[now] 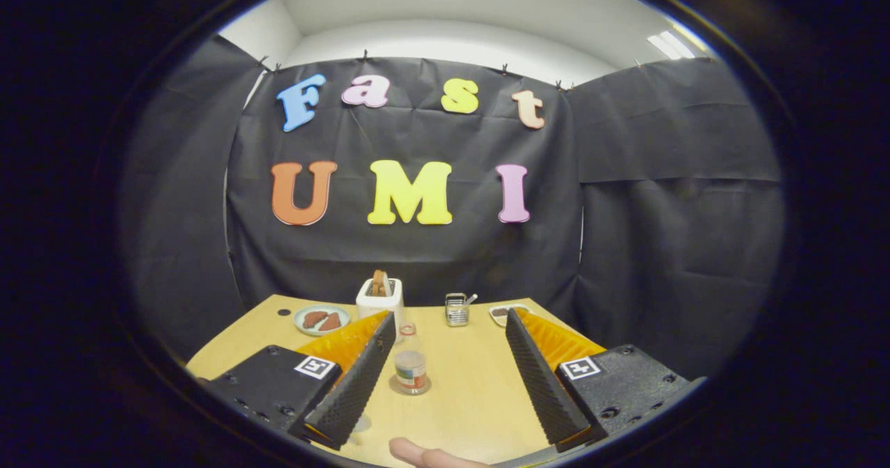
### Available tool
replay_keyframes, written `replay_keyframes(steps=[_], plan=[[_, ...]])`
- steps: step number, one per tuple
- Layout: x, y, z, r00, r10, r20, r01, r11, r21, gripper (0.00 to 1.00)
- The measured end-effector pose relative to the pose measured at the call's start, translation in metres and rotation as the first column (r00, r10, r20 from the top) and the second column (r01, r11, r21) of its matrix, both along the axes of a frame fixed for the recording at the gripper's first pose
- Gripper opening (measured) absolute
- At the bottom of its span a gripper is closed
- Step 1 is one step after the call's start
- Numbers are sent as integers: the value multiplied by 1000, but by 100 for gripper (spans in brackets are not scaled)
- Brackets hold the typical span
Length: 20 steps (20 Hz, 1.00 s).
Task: Take the bottle from table, then pour the juice into the cup, finally place the bottle on the coaster
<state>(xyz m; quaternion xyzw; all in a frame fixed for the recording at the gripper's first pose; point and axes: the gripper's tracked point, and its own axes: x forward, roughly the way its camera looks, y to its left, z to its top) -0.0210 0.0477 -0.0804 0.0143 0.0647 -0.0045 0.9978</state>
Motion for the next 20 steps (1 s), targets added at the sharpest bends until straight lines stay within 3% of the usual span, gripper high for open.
replay_keyframes(steps=[9,20], plan=[[-80,14,38,997,59,50,-60,998,16,100],[-98,23,64,992,75,99,-74,997,-14,100]])
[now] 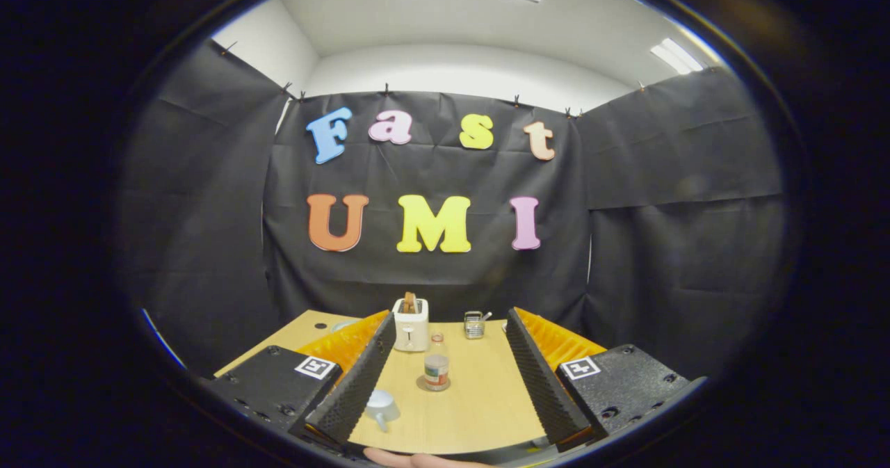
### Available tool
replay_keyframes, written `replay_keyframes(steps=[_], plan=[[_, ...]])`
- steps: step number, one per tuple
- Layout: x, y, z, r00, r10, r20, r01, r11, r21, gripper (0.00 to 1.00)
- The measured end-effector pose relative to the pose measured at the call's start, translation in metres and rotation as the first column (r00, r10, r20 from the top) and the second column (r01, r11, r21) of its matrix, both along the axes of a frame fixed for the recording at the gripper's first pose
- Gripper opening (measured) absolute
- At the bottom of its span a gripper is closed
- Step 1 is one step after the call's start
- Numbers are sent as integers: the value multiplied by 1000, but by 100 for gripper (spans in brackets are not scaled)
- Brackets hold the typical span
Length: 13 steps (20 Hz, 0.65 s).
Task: Take the bottle from table, then pour the juice into the cup, finally place the bottle on the coaster
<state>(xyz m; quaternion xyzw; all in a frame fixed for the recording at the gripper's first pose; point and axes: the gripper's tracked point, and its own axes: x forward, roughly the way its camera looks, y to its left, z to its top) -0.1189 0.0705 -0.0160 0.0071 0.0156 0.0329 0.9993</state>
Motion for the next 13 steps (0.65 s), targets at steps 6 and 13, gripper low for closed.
replay_keyframes(steps=[6,13], plan=[[-10,14,5,998,49,26,-48,999,-7,100],[-13,8,0,999,32,36,-32,999,-3,100]])
